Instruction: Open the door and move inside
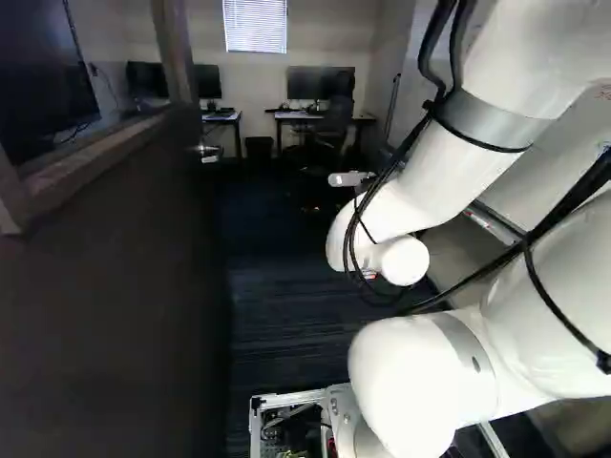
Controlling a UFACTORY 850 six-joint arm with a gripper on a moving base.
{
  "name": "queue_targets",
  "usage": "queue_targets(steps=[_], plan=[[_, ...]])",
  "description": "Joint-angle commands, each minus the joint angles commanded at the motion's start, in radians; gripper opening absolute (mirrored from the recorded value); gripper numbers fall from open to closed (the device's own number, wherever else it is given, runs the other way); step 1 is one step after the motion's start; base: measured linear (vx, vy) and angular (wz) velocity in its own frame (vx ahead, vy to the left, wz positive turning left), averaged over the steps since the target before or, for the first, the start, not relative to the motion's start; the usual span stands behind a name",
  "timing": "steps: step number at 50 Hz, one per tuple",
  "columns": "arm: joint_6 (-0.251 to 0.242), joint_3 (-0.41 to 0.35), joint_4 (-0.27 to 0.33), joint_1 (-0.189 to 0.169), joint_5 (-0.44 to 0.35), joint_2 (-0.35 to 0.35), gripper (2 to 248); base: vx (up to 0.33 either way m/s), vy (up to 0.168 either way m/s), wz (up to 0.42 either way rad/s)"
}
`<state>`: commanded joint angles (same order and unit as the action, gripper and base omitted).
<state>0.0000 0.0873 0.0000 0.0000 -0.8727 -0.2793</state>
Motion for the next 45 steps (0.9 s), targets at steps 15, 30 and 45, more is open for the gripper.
queue_targets(steps=[15, 30, 45], plan=[[0.000, 0.000, 0.000, 0.000, 0.000, 0.000, 247, 0.170, 0.002, -0.001], [0.000, 0.000, 0.000, 0.000, 0.000, 0.000, 247, 0.176, 0.003, -0.008], [0.000, 0.000, 0.000, 0.000, 0.000, 0.000, 247, 0.171, -0.002, -0.005]])
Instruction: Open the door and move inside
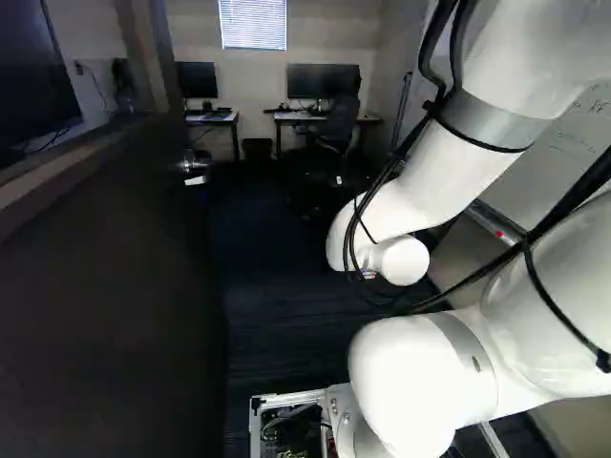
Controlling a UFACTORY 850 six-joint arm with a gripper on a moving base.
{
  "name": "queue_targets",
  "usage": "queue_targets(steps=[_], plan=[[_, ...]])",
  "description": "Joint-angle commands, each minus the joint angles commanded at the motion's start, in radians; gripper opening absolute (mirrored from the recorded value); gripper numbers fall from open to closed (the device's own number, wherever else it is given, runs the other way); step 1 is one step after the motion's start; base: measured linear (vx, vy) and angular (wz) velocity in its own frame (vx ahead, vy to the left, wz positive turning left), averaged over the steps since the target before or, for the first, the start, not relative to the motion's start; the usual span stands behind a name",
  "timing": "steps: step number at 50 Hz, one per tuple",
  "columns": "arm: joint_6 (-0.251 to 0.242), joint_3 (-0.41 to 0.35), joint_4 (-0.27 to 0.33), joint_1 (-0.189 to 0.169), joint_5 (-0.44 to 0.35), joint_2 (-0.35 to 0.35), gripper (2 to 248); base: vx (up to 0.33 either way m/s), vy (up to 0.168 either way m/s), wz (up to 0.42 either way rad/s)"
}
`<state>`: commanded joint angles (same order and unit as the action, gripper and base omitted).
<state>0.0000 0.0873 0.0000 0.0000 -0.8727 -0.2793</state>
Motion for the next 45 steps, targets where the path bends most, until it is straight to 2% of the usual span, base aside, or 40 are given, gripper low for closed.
queue_targets(steps=[45], plan=[[0.000, 0.000, 0.000, 0.000, 0.000, 0.000, 247, 0.172, 0.000, -0.014]])
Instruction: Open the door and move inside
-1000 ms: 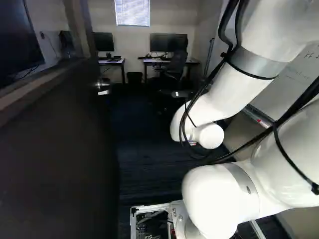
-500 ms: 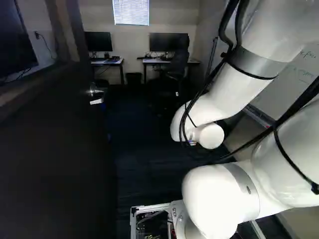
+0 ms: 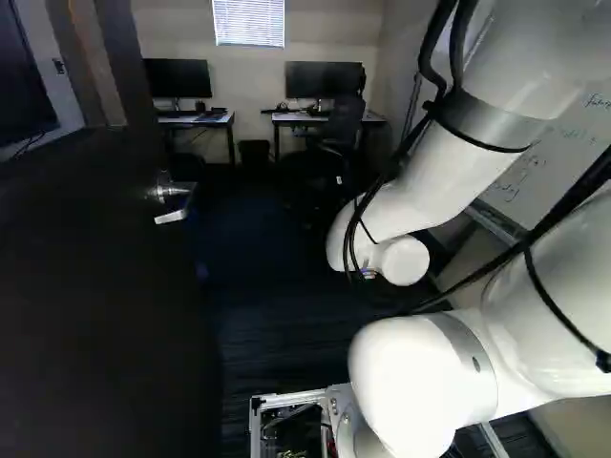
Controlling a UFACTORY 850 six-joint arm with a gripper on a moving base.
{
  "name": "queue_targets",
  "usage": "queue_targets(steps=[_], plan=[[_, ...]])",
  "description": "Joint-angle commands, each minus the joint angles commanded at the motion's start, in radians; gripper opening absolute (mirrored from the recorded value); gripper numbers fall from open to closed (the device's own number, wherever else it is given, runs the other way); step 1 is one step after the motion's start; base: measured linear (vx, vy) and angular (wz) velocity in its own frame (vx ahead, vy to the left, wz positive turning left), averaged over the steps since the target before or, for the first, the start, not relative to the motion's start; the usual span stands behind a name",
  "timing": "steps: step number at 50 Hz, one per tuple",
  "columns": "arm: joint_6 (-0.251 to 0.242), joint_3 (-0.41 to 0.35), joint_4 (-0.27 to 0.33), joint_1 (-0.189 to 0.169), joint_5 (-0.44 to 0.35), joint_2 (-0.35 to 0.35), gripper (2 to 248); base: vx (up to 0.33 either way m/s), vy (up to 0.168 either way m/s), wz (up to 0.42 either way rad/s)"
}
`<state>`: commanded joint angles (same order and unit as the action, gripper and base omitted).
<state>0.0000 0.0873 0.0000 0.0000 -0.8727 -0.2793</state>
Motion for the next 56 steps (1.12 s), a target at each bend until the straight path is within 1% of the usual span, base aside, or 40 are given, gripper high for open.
queue_targets(steps=[28, 56], plan=[[0.000, 0.000, 0.000, 0.000, 0.000, 0.000, 247, 0.148, 0.002, -0.013], [0.000, 0.000, 0.000, 0.000, 0.000, 0.000, 247, 0.000, 0.000, 0.000]])
